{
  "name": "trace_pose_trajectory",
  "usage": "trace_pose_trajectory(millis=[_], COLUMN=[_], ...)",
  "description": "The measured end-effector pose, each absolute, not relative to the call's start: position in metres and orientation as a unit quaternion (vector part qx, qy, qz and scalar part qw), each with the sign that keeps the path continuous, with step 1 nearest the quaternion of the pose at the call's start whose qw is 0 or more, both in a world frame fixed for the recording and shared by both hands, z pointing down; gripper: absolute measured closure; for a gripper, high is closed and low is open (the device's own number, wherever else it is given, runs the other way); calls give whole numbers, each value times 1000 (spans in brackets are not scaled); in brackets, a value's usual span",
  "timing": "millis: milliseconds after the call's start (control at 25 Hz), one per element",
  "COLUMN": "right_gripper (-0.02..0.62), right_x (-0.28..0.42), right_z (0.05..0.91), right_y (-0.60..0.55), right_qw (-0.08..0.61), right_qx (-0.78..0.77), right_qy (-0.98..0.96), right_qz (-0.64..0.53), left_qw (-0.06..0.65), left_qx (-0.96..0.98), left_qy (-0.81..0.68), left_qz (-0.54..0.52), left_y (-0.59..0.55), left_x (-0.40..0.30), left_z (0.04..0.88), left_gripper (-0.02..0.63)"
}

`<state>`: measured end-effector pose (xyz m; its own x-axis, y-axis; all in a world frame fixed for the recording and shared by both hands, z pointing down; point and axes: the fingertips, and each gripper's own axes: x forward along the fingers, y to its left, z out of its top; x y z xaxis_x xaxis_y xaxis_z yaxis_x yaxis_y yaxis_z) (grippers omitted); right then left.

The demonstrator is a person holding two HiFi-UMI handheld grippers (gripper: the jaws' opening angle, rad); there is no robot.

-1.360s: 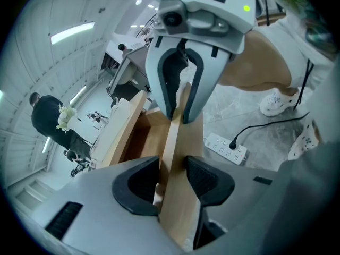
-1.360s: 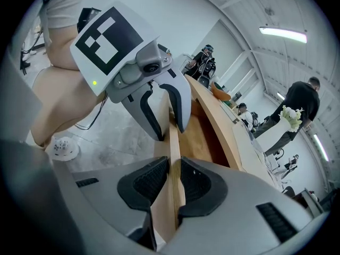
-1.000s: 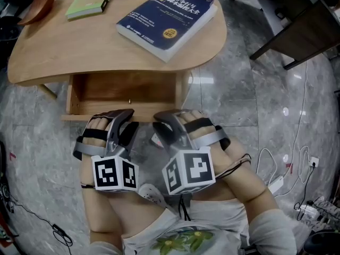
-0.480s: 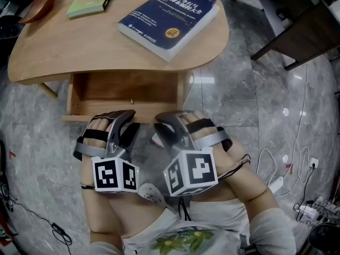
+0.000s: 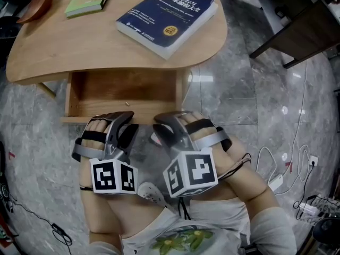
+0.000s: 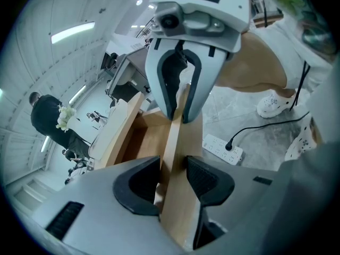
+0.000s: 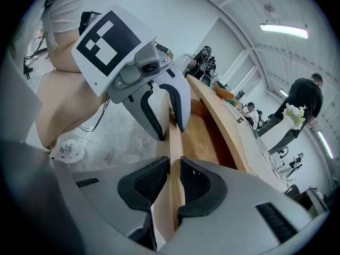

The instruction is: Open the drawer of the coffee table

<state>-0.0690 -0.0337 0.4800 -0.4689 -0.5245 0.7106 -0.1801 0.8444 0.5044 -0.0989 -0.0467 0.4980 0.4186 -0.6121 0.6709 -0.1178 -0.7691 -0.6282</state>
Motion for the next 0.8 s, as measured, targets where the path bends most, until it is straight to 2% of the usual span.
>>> trace_pose_trajectory(millis=[800], right_gripper=[514], right_x=[-70], right_z=[485], right_y=[-13], right_qw=[479], right_qx=[191], right_qy=[-838], right_qz=[-179], left_qw=[252], left_qx=[-800], left_qy=[211], left_qz=[-502], left_y=[-25], left_x=[-100], left_z=[503], left_gripper=[457])
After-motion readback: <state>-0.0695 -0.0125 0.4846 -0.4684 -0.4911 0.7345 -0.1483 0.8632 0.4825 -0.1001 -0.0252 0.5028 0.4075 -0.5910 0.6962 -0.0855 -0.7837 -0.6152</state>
